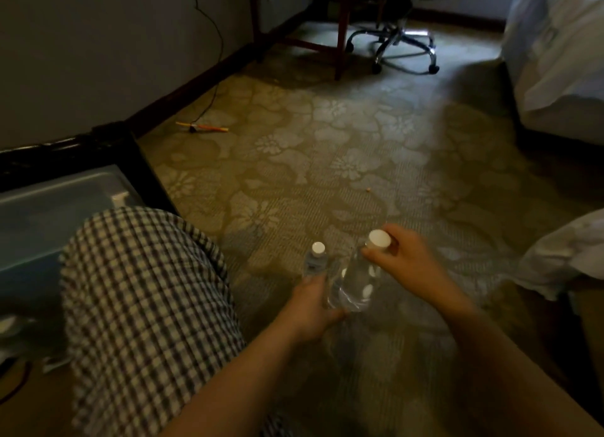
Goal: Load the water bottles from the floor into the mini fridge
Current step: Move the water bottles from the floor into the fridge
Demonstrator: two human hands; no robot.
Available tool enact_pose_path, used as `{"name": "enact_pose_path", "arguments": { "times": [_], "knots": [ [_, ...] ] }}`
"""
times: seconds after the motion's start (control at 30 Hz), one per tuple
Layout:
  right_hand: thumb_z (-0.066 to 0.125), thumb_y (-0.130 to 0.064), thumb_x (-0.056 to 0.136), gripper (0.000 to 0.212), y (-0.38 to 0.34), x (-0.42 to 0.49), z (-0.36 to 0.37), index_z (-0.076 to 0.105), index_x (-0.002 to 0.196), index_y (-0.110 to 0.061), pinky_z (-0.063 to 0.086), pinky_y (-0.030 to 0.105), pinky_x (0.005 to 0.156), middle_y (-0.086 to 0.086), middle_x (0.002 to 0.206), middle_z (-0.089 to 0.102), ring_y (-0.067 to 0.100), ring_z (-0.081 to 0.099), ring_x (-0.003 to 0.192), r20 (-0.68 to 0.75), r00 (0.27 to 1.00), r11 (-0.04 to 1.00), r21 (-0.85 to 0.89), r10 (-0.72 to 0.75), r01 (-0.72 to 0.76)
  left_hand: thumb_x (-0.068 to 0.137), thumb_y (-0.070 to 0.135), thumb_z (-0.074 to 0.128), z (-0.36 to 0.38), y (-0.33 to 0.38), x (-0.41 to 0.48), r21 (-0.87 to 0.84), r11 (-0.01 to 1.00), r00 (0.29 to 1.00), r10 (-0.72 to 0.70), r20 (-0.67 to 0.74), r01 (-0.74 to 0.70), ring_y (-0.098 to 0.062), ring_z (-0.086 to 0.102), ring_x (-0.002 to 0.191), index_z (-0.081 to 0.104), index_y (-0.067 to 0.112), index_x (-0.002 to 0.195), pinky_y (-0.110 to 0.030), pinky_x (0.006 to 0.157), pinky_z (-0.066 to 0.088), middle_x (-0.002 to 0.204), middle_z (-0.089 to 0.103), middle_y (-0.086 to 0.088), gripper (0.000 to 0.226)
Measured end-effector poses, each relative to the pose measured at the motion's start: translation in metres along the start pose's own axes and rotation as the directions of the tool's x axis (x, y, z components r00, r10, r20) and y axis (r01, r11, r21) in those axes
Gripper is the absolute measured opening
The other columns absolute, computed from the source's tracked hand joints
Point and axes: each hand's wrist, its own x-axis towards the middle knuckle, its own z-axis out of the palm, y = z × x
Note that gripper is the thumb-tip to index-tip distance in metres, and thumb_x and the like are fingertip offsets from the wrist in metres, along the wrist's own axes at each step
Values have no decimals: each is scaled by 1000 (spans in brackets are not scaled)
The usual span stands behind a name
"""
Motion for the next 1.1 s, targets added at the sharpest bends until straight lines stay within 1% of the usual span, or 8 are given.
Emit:
{"name": "enact_pose_path", "arguments": {
  "times": [0.2,0.33,0.47,0.53,0.63,0.77,0.93,1.1],
  "knots": [
    [71,-22,79,14,-106,24,-37,59,86,-20,37,6,54,-13,59,44,-8,49,56,-42,951,950,51,-306,308,75,27,74,-63,24,-9,-126,975,959,151,-240,-185,-13,37,132,31,21,141,-25,105,35,144,38,2,79],
    [69,-27,80,15,-173,40,-53,55,83,-31,36,10,56,-11,65,48,-2,47,60,-36,864,863,25,-503,504,77,22,72,-112,44,-26,-104,929,871,290,-397,-356,6,50,112,42,30,126,-1,87,39,122,53,14,59],
    [65,-32,83,18,-234,52,-55,56,97,-27,39,12,63,-14,79,54,1,49,67,-26,767,766,33,-641,642,78,23,71,-165,68,-53,-67,888,773,355,-525,-454,15,52,98,40,47,112,3,72,41,109,53,25,52],
    [64,-30,85,18,-262,55,-50,55,100,-26,41,12,66,-15,84,55,2,53,74,-1,714,713,61,-700,698,77,20,71,-190,75,-68,-38,874,710,368,-601,-485,13,52,96,44,36,121,5,71,41,107,53,24,54],
    [64,-28,86,24,-298,56,-37,57,106,-18,44,11,72,-9,91,58,3,56,82,28,646,645,102,-763,758,72,21,75,-220,72,-94,4,888,649,338,-681,-459,1,59,100,49,22,124,-7,75,49,107,60,14,58],
    [63,-28,86,24,-341,50,-13,57,107,-19,47,16,75,-11,91,59,5,58,84,62,583,585,160,-810,795,67,20,78,-252,52,-134,39,909,600,305,-740,-414,-10,62,100,53,27,115,-23,84,51,107,64,6,54],
    [63,-29,86,24,-383,38,36,56,107,-20,50,21,76,-9,92,60,7,58,85,152,536,557,224,-830,799,67,25,78,-276,12,-184,120,951,564,267,-781,-285,2,61,91,50,46,91,-12,74,50,95,61,18,43],
    [62,-35,85,26,-399,22,104,57,106,-21,53,34,78,-3,93,63,14,60,84,246,506,555,208,-827,805,67,32,78,-278,-51,-213,147,989,533,140,-834,-29,-3,46,83,52,36,93,-8,65,36,94,51,4,37]
  ]
}}
